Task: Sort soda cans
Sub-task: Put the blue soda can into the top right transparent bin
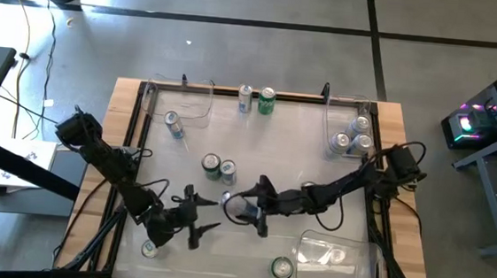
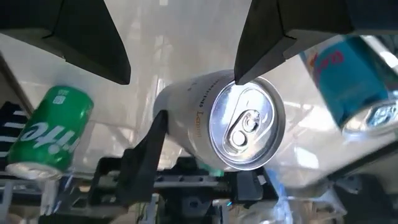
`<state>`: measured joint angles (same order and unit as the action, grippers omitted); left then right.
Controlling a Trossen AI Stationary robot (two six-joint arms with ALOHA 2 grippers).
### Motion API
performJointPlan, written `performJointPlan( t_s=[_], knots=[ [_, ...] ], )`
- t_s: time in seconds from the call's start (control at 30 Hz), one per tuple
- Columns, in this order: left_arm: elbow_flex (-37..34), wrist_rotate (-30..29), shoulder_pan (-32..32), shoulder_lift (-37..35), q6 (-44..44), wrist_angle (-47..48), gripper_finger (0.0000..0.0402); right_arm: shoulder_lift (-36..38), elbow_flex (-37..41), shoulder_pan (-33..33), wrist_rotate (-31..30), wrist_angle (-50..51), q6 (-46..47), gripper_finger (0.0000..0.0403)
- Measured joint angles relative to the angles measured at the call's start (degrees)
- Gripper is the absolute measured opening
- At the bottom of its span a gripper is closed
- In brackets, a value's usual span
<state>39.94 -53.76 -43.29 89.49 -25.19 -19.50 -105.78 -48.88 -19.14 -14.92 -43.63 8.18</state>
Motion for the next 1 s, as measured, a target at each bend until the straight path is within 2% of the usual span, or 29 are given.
performJointPlan(
  t_s=[0.2, 0.37, 0.53, 0.67, 0.73, 0.9, 1.0],
  knots=[
    [1.99, -1.38, -1.53, -3.84, -0.04, 2.42, 0.0281, -0.72, 0.18, -0.85, -2.65, -6.77, -4.29, 0.0309],
    [2.64, -2.0, -3.3, -8.54, 0.28, 6.33, 0.0281, -5.11, -0.02, -0.49, -0.88, -15.77, -4.54, 0.0309],
    [2.64, -1.38, -4.52, -12.52, 6.6, 9.67, 0.0281, -6.07, 0.0, -0.35, 0.98, -16.18, -4.29, 0.0309],
    [2.64, 0.09, -3.52, -15.97, 3.73, 13.74, 0.0283, -6.07, 0.0, -0.37, 1.62, -16.23, -4.78, 0.0309],
    [2.64, 2.73, -2.0, -17.2, 0.57, 16.77, 0.0287, -6.07, 0.0, -0.35, 1.59, -16.43, -4.68, 0.0309],
    [2.31, 18.01, 3.28, -17.32, -7.47, 20.09, 0.0293, -6.07, 0.0, -0.22, 1.6, -17.12, -4.78, 0.0309],
    [2.03, 20.13, 5.88, -17.0, -8.24, 20.67, 0.0294, -6.07, 0.0, 0.02, 1.49, -16.97, -4.53, 0.0309]
  ],
)
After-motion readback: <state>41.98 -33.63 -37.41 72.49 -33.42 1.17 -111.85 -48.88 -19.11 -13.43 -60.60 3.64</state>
